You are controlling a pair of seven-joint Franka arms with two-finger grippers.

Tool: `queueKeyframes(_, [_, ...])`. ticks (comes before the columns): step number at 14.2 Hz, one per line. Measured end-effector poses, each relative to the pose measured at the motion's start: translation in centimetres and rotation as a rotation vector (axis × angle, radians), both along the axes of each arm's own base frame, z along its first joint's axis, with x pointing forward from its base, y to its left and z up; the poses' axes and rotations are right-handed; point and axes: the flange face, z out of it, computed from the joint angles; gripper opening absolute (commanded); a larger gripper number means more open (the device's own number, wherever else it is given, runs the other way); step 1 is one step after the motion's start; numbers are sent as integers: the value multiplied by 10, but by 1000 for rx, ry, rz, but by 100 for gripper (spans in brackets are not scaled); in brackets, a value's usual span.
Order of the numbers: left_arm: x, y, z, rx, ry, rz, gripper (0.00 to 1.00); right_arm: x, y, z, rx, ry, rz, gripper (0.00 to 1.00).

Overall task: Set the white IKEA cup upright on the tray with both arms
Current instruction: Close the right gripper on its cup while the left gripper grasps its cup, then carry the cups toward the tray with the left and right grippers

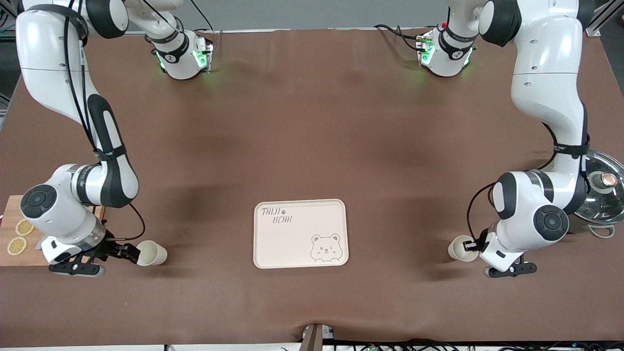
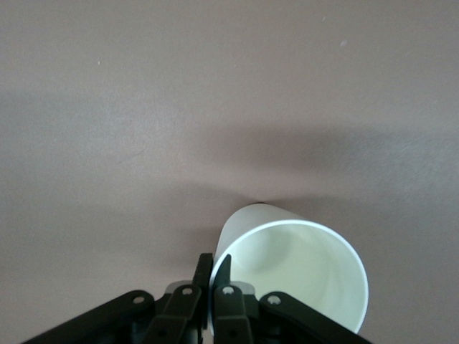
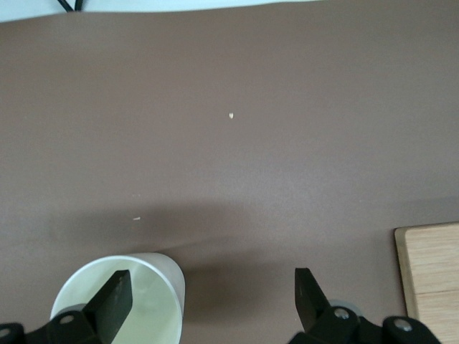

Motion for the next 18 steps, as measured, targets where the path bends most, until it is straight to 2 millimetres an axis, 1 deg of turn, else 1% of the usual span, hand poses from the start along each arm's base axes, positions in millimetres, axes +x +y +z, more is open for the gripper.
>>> queueKeyframes(2, [4, -1, 9, -2, -16, 12, 0, -4, 4, -9, 0, 18, 9, 100])
queueKeyframes(5, [7, -5, 19, -5, -9, 61, 0, -9, 17, -25, 0, 44, 26, 100])
queueKeyframes(7, [7, -20, 25, -9, -11, 95, 0, -11, 21, -30, 0, 47, 31, 100])
queueKeyframes(10, [5, -52, 34, -18, -22, 150, 0, -11, 20, -30, -1, 46, 30, 100])
queueKeyframes(13, [2, -79, 45, -29, -35, 199, 0, -10, 20, -30, -1, 44, 30, 100])
queueKeyframes(14, [0, -89, 49, -34, -38, 214, 0, -10, 20, -29, -1, 44, 30, 87])
queueKeyframes(15, [-2, -99, 52, -37, -36, 231, 0, -10, 20, -29, -1, 44, 30, 71])
queueKeyframes(17, [-6, -123, 61, -40, -23, 260, 0, -10, 20, -29, -1, 43, 30, 55])
queueKeyframes(18, [-10, -137, 66, -41, -17, 272, 0, -10, 20, -29, -1, 42, 30, 52])
